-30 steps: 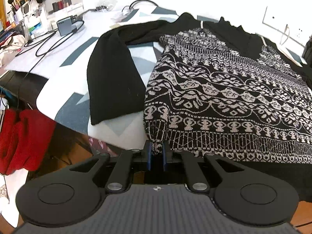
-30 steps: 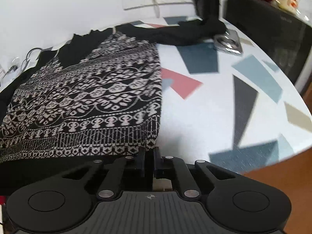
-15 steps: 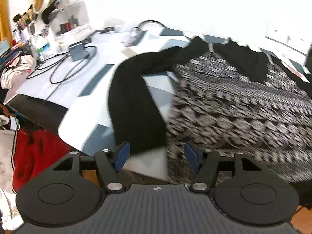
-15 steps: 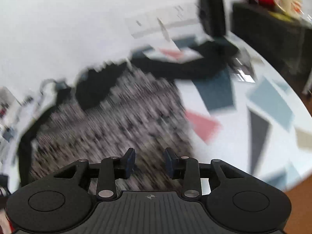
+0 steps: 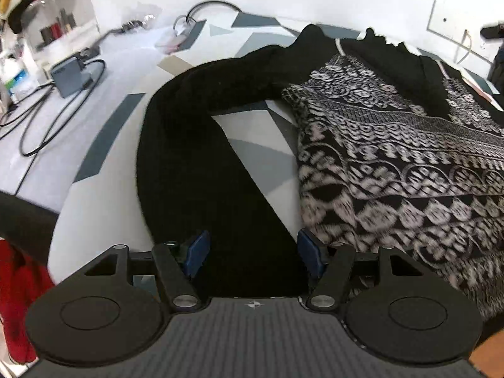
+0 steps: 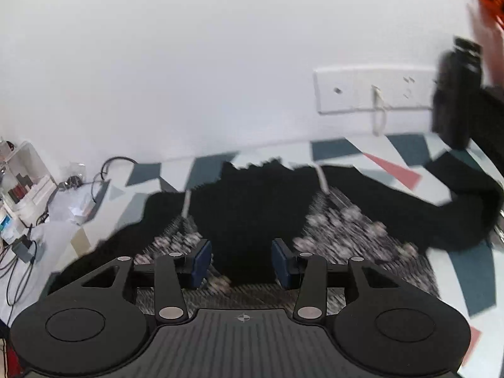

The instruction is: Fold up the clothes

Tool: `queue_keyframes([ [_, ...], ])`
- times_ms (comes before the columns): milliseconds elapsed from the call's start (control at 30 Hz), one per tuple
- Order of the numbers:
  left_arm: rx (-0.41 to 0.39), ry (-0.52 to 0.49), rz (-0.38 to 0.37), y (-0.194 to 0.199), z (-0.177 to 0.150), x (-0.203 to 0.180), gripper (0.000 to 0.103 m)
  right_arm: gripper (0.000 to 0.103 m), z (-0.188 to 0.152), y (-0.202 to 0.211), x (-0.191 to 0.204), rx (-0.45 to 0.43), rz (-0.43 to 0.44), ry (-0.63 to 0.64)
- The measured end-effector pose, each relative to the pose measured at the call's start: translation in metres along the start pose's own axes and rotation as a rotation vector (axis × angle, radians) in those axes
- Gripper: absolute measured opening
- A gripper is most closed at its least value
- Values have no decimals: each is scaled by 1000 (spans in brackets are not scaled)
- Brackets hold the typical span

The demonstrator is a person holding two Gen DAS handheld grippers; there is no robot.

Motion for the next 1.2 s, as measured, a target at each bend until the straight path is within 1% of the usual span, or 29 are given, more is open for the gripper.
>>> queue_keyframes([
  [100,6,-4,-22,-10,11,0,66,40,19,-7,21,-39,-23,49],
  [133,7,2,-39,-12,14,1,63,41,25,-9,27,-50,-23,65],
  [167,7,10,-53,-13,17,3,39,41,31,-11,31,-53,-16,69],
  [200,1,25,-51,-12,21,8,13,42,37,-14,35,-55,-9,72],
  [267,16,64,-57,-11,29,20,12,42,47,-19,43,-54,-2,74],
  [333,22,151,-94,-5,35,38,11,44,58,-24,50,-56,6,72],
  [400,2,212,-103,9,45,57,11,48,73,-25,54,-70,27,55],
  [433,-8,254,-126,19,52,65,11,50,82,-24,55,-82,40,38],
  [533,-47,408,-262,56,81,84,11,51,100,-24,50,-111,48,12],
  [567,-65,440,-298,67,93,86,11,52,95,-28,46,-97,43,19],
  [633,-108,465,-345,85,115,82,11,53,82,-37,36,-63,29,37],
  [867,-117,397,-420,81,159,-8,11,53,38,-67,1,58,-18,100],
  [933,-119,372,-433,75,173,-41,11,53,23,-73,-20,81,-28,91],
  [967,-125,351,-435,72,180,-61,11,53,16,-75,-33,90,-33,82],
  [1200,-56,143,-527,5,195,-234,12,52,-22,-85,-133,135,-89,-4],
])
Point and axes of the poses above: each gripper's, at about its wrist camera, not at the fingertips, and y roughly against the way its jaws point, x to its left, z to its top, the point moved 10 cm from there along -y, roughly the way its jaws point, and after that the axes turned 11 degrees about y, right-handed, at the moved point
